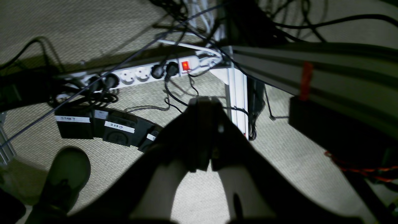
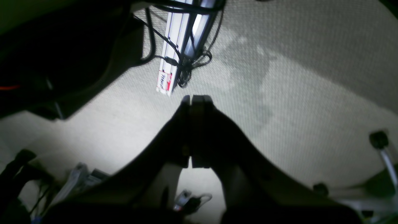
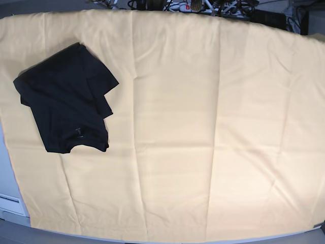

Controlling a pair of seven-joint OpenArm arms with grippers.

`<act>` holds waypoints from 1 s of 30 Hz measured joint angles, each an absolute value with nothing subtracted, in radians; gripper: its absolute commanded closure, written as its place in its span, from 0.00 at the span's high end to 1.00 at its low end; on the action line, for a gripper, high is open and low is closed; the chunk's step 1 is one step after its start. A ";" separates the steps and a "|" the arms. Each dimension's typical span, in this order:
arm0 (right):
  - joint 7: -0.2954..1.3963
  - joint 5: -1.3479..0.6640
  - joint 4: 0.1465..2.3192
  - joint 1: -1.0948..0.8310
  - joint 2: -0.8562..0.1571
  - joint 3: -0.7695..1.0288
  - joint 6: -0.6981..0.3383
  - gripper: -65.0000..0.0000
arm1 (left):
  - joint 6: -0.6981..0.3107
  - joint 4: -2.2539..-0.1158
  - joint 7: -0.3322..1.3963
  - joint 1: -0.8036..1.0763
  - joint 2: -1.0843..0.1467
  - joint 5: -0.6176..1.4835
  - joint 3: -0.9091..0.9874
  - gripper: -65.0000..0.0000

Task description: Fold the T-shirt properly

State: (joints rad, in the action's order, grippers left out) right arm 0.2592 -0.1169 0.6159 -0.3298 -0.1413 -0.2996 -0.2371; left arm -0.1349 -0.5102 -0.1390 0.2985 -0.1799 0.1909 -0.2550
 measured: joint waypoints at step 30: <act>0.145 -0.074 0.600 -0.335 -0.058 -0.300 -0.278 0.00 | -0.120 -0.380 -0.242 0.274 -0.146 0.247 -0.555 0.00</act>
